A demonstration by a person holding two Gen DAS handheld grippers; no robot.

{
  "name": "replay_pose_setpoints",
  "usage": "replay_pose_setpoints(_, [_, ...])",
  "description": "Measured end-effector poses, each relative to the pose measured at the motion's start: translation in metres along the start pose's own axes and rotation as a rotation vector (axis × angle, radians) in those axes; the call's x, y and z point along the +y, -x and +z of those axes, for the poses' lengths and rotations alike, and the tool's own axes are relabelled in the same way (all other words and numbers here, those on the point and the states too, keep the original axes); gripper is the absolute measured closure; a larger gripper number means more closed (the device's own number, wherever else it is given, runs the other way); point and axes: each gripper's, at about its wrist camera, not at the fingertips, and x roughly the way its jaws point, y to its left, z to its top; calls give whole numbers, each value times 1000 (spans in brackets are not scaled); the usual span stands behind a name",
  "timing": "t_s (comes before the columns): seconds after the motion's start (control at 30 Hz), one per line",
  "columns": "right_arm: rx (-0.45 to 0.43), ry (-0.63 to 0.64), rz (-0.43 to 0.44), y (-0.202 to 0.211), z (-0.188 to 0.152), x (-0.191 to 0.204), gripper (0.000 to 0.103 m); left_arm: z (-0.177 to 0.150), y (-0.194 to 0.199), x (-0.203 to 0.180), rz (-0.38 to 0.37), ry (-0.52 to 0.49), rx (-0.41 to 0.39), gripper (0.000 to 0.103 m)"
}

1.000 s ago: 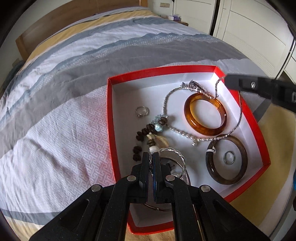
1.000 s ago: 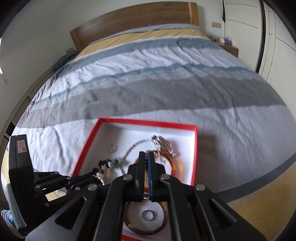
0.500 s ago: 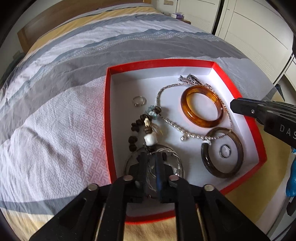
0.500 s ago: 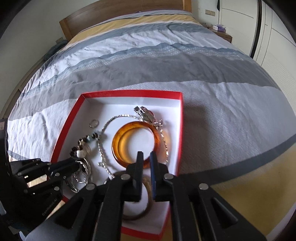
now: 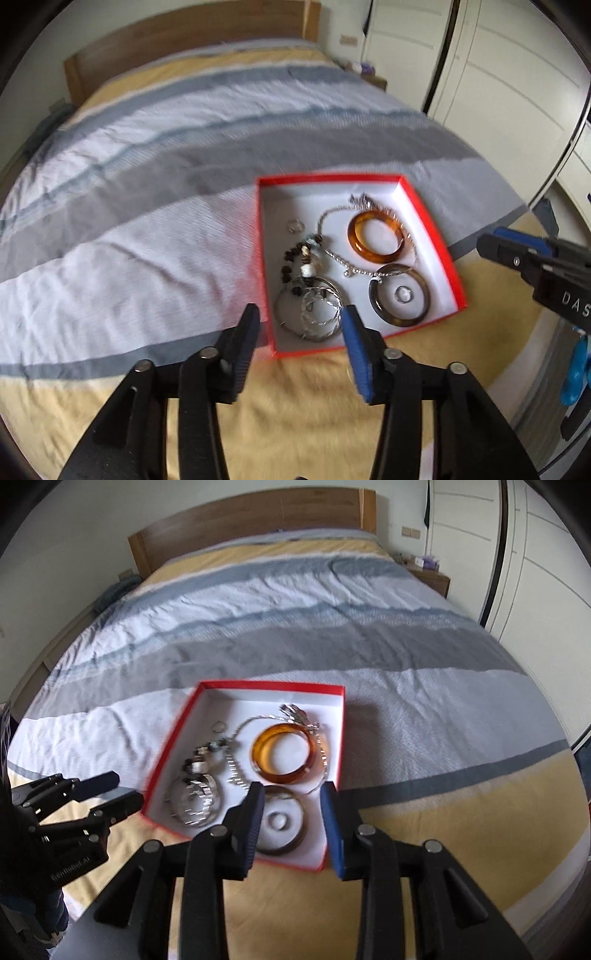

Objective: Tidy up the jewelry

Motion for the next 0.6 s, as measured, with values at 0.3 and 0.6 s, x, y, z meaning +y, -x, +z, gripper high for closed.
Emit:
replay_pose_setpoints(0.3, [-110,28,52,91,-41,55,68,-48,126,28,86,92,-191,37])
replay_pose_setpoints(0.6, [-160,114,94,146,-91,113,67,-110,208,39,146,116,-311,28])
